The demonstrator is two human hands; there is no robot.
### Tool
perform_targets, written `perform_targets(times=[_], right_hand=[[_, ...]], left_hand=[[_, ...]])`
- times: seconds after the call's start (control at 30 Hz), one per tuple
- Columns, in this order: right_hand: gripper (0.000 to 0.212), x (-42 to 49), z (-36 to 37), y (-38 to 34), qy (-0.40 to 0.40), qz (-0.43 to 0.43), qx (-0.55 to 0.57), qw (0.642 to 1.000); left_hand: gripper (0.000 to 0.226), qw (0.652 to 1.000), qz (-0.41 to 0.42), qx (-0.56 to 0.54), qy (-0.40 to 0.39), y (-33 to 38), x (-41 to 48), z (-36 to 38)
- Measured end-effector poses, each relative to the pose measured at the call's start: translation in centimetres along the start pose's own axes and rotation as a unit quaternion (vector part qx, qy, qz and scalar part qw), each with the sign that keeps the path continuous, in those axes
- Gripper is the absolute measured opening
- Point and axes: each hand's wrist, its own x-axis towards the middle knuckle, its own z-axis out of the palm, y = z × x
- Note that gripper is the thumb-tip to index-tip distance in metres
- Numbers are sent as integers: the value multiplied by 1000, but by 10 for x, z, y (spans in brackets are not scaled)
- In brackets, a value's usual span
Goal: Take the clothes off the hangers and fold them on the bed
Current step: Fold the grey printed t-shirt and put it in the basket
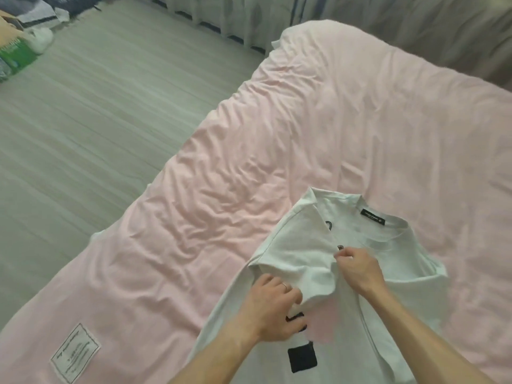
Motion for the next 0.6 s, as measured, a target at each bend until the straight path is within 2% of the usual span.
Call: perform_targets(times=[0.03,0.1,0.17,0.2,0.23,0.3,0.4,0.5,0.6], right_hand=[[20,2,2,3,-6,-4,-14,1000],[32,10,6,2,7,-21,-11,1000],[43,22,10,-13,29,-29,2,999],[48,29,13,-22,34,-24,15,999],[55,41,17,-32,35,-16,29,999],[66,58,18,-51,25,9,41,999],[54,85,22,-74,-19,36,62,997],[39,108,28,-87,-41,19,138,989],[30,118,33,-108,0,-14,196,981]], left_hand=[[33,1000,-3,-5,9,-3,1,1],[26,995,-32,-15,94,-10,9,-1],[25,978,-121,-9,171,-21,24,-10],[29,968,-178,-7,179,-27,30,-16],[34,959,-233,-16,161,-34,35,-23],[43,943,-321,-66,52,-45,44,-34],[43,918,-370,-115,-83,-66,48,-37],[28,908,-377,-144,-109,-77,44,-36],[27,895,-393,-190,-97,-91,40,-32]])
